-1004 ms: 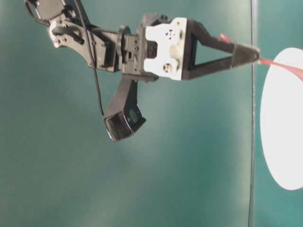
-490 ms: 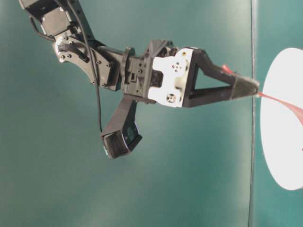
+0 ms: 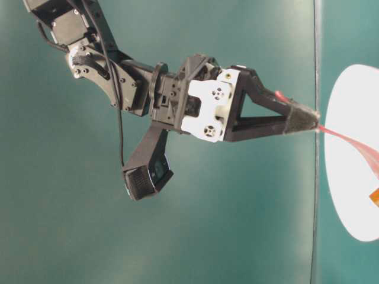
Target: Grip the spoon and scoop the red block from the bowl with right arm.
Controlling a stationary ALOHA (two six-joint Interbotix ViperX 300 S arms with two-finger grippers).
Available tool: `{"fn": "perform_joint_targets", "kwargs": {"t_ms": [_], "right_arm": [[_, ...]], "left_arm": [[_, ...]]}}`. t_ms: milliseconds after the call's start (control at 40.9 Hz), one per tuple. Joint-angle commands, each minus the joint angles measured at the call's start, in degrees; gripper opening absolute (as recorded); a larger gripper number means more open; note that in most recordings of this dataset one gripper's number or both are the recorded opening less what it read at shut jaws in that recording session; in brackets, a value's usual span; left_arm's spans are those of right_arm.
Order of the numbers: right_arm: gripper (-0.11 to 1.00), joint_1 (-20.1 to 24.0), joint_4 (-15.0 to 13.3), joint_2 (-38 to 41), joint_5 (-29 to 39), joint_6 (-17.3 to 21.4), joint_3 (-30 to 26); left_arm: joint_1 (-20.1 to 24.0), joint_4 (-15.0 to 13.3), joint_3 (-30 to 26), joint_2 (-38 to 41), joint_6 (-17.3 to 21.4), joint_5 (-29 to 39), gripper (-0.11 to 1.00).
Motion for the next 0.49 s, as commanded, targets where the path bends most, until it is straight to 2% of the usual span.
{"fn": "perform_joint_targets", "kwargs": {"t_ms": [0, 465], "right_arm": [[0.24, -0.2, -0.1, -1.6, -0.5, 0.1, -1.4], [0.24, -0.2, 0.0, -3.4, -1.5, 0.2, -1.4]], "left_arm": [[0.2, 0.1, -1.8, 0.3, 0.0, -0.5, 0.0], [0.2, 0.1, -1.8, 0.2, -0.1, -0.6, 0.0]]}}
